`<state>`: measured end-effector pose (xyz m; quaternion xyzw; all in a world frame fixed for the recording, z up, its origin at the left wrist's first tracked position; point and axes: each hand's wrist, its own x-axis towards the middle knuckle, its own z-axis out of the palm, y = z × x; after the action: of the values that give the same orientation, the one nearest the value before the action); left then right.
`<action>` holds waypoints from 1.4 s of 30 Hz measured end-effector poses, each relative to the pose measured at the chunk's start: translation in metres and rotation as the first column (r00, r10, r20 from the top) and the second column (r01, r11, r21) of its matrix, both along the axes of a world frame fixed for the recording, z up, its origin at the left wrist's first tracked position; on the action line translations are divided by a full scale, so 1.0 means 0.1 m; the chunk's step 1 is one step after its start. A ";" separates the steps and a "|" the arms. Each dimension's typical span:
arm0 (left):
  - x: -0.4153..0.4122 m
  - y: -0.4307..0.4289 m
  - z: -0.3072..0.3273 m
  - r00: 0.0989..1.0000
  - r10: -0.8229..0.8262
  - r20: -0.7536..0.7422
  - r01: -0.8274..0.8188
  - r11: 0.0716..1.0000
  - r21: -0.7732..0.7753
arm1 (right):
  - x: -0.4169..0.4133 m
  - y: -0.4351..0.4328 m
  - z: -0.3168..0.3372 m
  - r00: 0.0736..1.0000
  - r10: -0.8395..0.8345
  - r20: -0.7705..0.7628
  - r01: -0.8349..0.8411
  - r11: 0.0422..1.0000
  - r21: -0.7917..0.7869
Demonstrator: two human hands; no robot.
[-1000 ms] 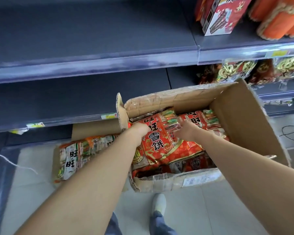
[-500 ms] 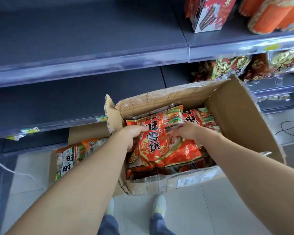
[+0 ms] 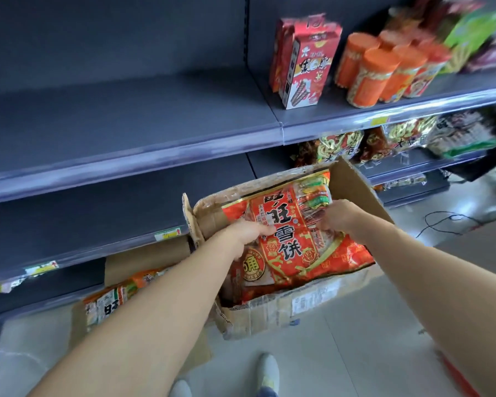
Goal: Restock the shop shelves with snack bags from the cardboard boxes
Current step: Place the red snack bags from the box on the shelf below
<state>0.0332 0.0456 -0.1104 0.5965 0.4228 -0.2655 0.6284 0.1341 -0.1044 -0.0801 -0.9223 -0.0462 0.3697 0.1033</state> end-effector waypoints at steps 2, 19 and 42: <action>0.00 0.02 0.15 0.997 -0.043 0.060 0.041 0.999 0.023 | -0.09 0.01 0.29 0.992 0.010 0.127 -0.008 1.000 -0.017; -1.18 2.01 1.50 0.890 0.028 0.456 -0.245 0.871 0.425 | -1.12 1.85 1.27 0.919 -0.070 0.388 -0.067 0.942 0.330; -2.08 4.80 1.55 0.797 0.290 0.530 -0.594 0.539 0.598 | -1.47 5.00 1.06 0.873 0.199 0.446 -0.422 0.768 0.483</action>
<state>-0.1750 0.5260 0.0441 0.7066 0.5060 0.2175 0.4443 -0.0131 0.3957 0.0257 -0.8806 -0.3268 0.1709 0.2975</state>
